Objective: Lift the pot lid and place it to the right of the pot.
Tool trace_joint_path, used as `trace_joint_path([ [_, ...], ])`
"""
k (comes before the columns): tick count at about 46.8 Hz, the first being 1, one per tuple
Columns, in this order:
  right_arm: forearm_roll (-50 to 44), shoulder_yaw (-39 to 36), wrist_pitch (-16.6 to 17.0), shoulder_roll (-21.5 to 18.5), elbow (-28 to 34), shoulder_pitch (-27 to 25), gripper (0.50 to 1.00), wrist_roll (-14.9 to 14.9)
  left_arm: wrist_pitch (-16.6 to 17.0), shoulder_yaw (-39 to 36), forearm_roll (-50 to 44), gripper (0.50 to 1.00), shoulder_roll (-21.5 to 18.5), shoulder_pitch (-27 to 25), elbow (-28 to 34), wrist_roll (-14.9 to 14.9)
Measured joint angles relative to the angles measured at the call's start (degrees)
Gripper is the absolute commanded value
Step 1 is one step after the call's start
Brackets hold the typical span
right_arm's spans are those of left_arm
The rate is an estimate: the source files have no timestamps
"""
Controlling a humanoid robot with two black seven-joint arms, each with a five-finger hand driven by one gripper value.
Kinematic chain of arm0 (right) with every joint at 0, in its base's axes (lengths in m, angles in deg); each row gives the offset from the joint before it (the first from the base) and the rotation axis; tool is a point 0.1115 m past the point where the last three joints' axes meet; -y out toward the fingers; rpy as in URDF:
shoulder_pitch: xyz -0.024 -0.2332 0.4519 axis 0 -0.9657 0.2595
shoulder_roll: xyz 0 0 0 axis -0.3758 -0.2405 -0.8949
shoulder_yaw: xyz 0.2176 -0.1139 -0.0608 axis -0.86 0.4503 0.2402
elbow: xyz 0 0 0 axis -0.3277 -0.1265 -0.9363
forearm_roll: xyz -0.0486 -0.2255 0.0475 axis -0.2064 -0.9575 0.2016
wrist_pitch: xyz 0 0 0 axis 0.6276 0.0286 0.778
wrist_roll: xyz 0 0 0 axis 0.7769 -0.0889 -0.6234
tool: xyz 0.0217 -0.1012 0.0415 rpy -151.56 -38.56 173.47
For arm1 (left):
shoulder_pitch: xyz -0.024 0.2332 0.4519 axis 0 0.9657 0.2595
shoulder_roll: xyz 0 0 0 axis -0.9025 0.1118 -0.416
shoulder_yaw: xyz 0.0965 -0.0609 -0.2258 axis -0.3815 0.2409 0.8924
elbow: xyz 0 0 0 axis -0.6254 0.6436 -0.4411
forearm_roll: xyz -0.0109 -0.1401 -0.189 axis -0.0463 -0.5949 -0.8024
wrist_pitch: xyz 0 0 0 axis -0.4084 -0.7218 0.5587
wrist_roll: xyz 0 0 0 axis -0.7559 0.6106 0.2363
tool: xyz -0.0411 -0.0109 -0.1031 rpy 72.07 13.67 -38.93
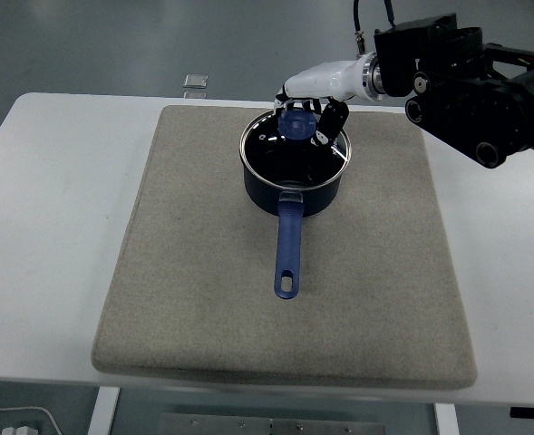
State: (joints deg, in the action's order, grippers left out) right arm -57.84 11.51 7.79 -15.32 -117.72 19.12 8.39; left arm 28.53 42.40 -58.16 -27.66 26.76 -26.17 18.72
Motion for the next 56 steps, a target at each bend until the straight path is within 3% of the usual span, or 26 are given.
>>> trace_joint_path([
  [30, 0.93, -0.76, 2.36, 2.74, 0.11, 2.56, 0.5, -0.14, 0.01, 0.0, 0.0, 1.0, 0.0, 0.01, 0.0, 0.01],
  [56, 0.92, -0.37, 2.9, 10.84, 0.1, 1.24, 0.5, -0.36, -0.02, 0.0, 0.0, 1.0, 0.0, 0.04, 0.0, -0.02],
])
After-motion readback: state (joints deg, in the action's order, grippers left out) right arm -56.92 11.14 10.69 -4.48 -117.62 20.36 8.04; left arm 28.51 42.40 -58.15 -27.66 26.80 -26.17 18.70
